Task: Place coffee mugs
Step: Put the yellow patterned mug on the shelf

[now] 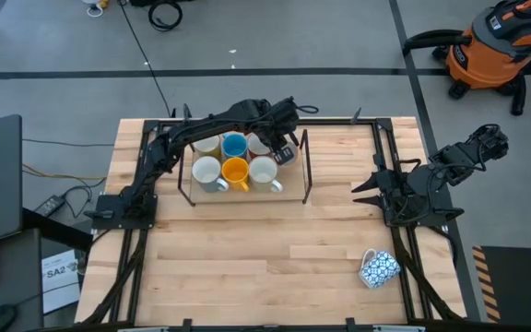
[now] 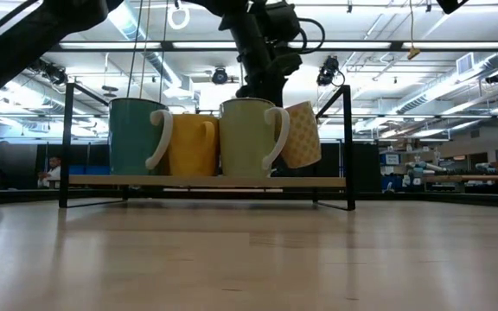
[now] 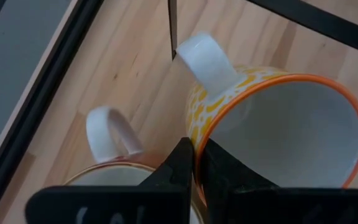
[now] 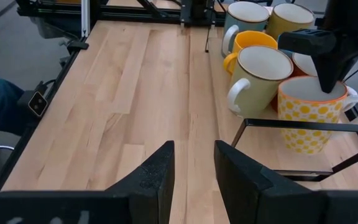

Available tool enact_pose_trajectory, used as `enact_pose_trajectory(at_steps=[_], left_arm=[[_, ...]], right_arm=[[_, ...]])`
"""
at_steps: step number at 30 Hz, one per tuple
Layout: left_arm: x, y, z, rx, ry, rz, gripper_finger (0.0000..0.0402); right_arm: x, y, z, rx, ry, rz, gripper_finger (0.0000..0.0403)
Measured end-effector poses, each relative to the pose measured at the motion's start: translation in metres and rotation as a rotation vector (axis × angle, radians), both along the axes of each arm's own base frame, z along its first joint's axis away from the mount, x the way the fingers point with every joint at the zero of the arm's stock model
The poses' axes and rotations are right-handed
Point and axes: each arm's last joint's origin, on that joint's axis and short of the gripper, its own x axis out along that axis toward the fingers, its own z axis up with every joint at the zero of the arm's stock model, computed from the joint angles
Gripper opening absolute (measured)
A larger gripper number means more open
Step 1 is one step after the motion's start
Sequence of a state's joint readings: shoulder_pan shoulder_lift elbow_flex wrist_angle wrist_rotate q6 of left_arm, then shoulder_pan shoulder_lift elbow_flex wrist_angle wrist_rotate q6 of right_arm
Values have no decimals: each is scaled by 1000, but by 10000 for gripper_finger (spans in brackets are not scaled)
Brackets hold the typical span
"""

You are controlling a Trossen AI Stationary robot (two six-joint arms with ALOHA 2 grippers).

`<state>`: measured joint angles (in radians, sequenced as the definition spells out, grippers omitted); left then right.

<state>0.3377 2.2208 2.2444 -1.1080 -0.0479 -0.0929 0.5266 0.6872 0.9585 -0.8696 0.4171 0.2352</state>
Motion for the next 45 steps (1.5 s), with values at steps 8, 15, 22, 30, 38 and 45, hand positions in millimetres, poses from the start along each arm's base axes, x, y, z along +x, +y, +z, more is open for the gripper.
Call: enact_pose_trajectory(at_steps=[8,15,22,30,38,45], left_arm=[[0,0,0,4,5,2,23],[-1,0,0,17,13,10,23],[0,0,0,22,7,12,23],[7,1,4,54,-68,12,23],[6,1,-3,41,-21,14,23],[13,0,-21,24,23,5,23]], right_arm=[[0,0,0,0,0,0,119],[0,0,0,0,0,0,119],[0,0,0,-1,0,1,119],[0,0,0,0,0,0,118],[0,0,0,0,0,1,118],[0,0,0,-1,1,1,119]])
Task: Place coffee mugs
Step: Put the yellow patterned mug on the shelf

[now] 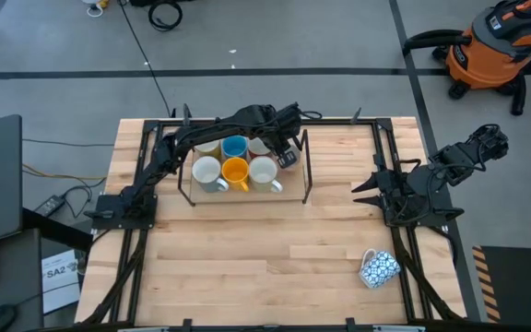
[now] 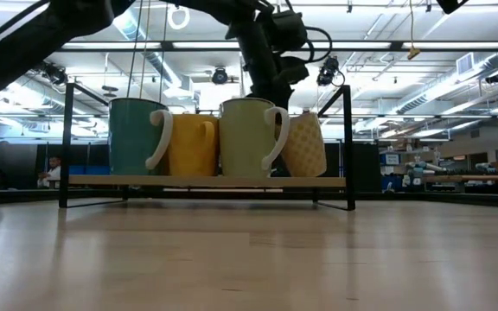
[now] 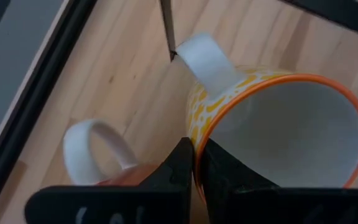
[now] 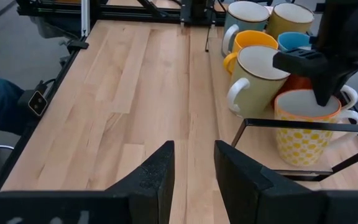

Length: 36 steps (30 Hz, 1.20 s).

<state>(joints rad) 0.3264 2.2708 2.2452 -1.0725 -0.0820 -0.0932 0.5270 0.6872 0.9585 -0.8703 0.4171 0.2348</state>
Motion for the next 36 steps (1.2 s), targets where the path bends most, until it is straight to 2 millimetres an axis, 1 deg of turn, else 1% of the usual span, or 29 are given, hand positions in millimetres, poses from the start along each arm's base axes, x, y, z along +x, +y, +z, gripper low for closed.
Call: enact_pose_trajectory(at_steps=[4,11,26,29,36], left_arm=[[0,0,0,-1,-2,0,26],[1,0,-1,2,0,2,41],[1,1,-1,3,0,2,47],[1,1,-1,3,-3,2,62],[2,2,-1,30,-10,14,115]], right_arm=[[0,0,0,0,0,0,119],[0,0,0,1,0,0,118],[0,0,0,0,0,0,118],[0,0,0,0,0,0,118],[0,0,0,1,0,0,118]])
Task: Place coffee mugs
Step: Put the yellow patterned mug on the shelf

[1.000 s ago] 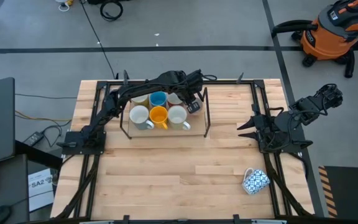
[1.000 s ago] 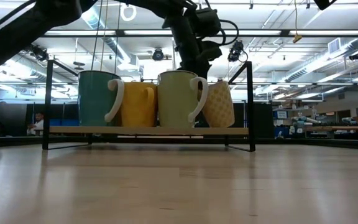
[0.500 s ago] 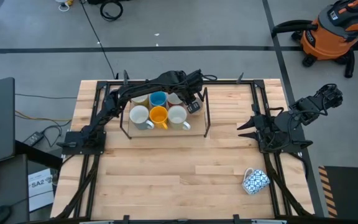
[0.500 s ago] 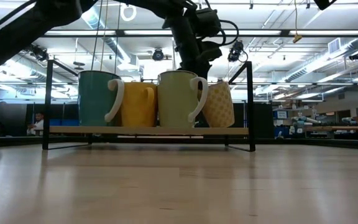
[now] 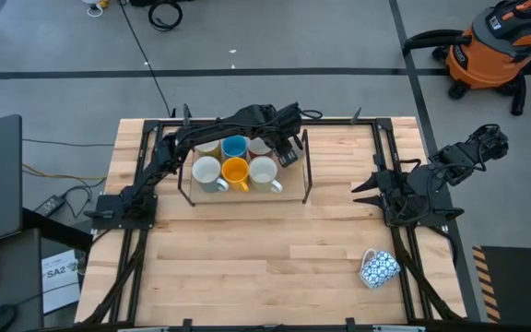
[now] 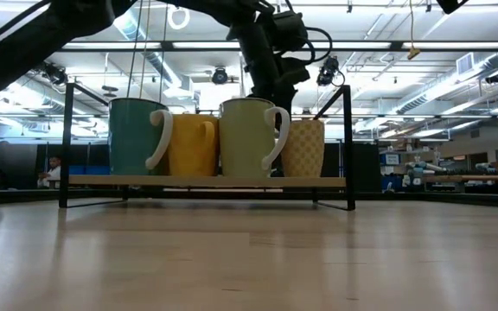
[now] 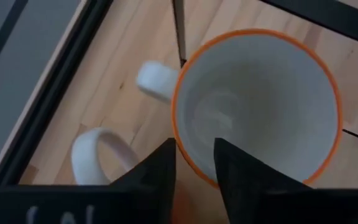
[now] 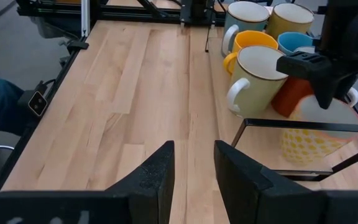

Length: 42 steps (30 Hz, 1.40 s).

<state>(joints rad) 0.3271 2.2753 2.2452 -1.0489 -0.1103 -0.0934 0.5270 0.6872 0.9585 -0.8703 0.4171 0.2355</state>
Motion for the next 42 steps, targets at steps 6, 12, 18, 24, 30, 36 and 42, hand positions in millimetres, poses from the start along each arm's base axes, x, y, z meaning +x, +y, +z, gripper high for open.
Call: enact_pose_trajectory(at_steps=[6,12,18,24,30,36,42], left_arm=[[2,1,1,11,-25,0,125],[4,1,3,19,-49,0,126],[-1,-2,17,27,-80,-3,126],[3,-22,21,29,-77,-72,126],[11,-45,18,127,-30,-152,126],[12,-56,18,205,8,-170,126],[14,-65,18,204,9,-236,126]], right_arm=[[0,0,0,0,0,0,118],[0,0,0,0,0,0,118],[0,0,0,0,0,0,118],[0,0,0,0,0,1,118],[0,0,0,-1,0,1,118],[0,0,0,-2,0,2,118],[0,0,0,-2,1,2,118]])
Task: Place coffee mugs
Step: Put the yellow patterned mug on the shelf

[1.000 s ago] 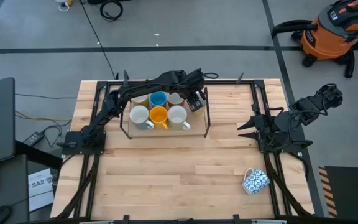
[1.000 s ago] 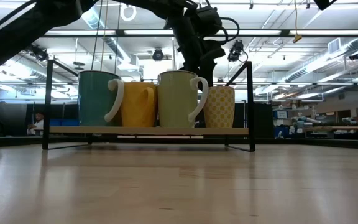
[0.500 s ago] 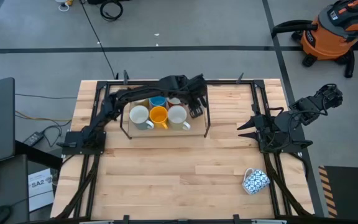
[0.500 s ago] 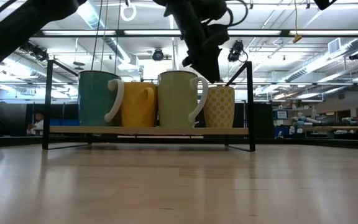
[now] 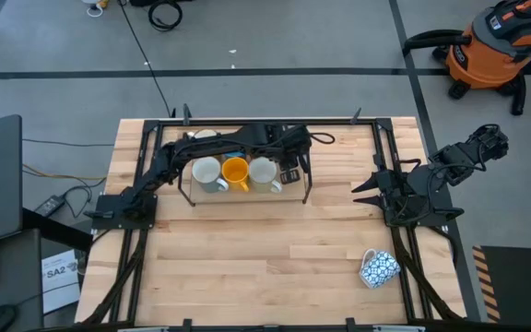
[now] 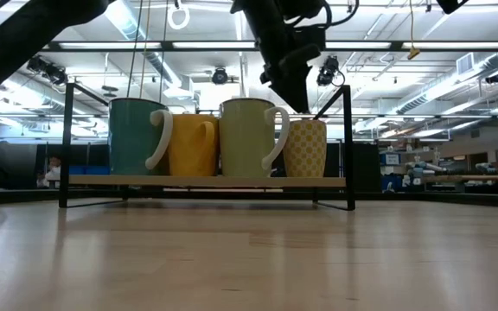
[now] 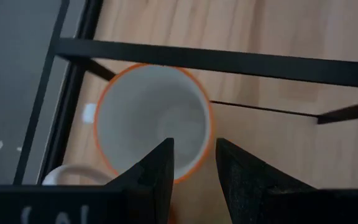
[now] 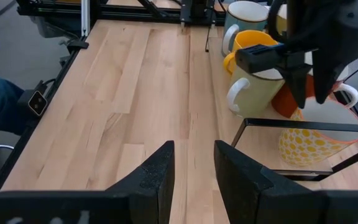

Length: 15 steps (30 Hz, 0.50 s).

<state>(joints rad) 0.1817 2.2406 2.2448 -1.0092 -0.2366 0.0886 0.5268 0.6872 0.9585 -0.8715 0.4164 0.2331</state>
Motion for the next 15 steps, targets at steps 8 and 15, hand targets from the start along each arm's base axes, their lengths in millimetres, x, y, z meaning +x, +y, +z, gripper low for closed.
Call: enact_pose_trajectory(at_steps=[8,15], left_arm=[[2,-7,0,23,24,-111,126],[3,0,-3,25,22,-99,126]], right_arm=[[0,0,0,-1,0,1,118],[0,0,0,-1,0,1,118]])
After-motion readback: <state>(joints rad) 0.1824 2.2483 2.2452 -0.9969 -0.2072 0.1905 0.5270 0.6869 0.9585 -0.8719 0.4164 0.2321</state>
